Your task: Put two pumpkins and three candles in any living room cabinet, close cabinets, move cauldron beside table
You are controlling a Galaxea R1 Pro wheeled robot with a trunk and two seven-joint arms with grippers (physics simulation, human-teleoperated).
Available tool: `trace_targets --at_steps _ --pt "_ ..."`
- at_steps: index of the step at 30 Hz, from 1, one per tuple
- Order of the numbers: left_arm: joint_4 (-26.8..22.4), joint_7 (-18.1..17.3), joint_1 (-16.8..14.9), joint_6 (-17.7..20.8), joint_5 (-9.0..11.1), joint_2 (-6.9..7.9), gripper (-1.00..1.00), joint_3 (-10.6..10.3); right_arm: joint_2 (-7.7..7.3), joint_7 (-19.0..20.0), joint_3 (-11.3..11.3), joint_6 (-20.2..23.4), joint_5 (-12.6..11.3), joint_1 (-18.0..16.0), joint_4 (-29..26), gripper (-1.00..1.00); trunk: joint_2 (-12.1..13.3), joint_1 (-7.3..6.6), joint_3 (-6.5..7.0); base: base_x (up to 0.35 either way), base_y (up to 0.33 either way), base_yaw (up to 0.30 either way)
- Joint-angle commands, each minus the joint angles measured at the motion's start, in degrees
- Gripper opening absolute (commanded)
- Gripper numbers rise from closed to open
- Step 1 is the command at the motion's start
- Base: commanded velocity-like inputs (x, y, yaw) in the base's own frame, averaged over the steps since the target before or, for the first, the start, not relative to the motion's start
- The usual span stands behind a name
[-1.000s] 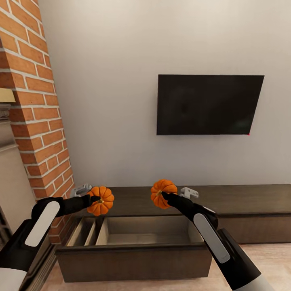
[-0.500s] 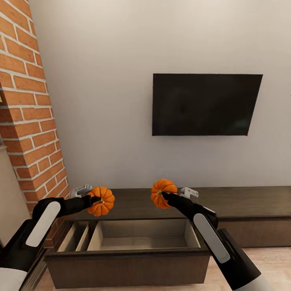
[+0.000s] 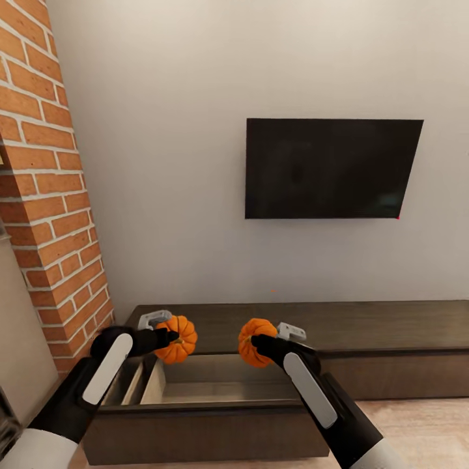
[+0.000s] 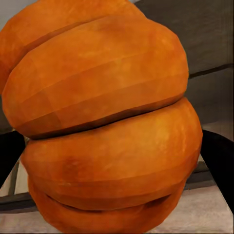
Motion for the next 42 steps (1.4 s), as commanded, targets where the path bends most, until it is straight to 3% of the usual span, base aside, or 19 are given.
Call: trace_targets --at_steps 1,12,15,17,22,27,42 --pt "0.07 1.03 -0.06 -0.15 -0.52 -0.26 -1.0 -0.13 0.09 -0.58 0.09 -0.08 -0.49 -0.24 0.43 -1.0 -0.04 -0.01 -0.06 0.0 0.0 0.0" --pt "5.68 1.21 -0.39 -1.67 -5.33 -5.12 -1.0 -0.34 0.64 -0.94 0.37 0.16 -0.6 -2.1 4.46 -1.0 -0.04 -0.01 -0.06 0.0 0.0 0.0" --pt "7.34 1.21 -0.48 -1.66 -6.42 -6.44 -1.0 -0.35 1.81 -1.75 2.29 0.18 1.74 -3.81 7.91 -1.0 -0.04 -0.01 -0.06 0.0 0.0 0.0" --pt "7.71 1.25 -0.49 -1.66 -6.6 -6.66 -1.0 -0.35 2.44 -1.98 2.78 0.18 3.26 -4.28 9.49 -1.0 -0.04 -0.01 -0.06 0.0 0.0 0.0" --pt "9.83 1.29 -0.89 -1.74 -6.73 -7.07 -1.0 -0.31 4.57 -2.05 3.09 0.13 4.19 -4.58 11.17 -1.0 -0.04 -0.01 -0.06 0.0 0.0 0.0" --pt "10.99 1.28 -1.2 -3.07 -6.94 -7.53 -1.0 -0.34 4.87 -1.92 3.2 -0.32 4.43 -6.76 16.3 -1.0 -0.04 -0.01 -0.06 0.0 0.0 0.0" --pt "10.77 0.6 -1.21 -3.53 -6.57 -7.05 -1.0 0.17 4.95 -1.18 4.69 -1.48 4.64 -9.07 22.74 -1.0 -0.04 -0.01 -0.06 0.0 0.0 0.0"
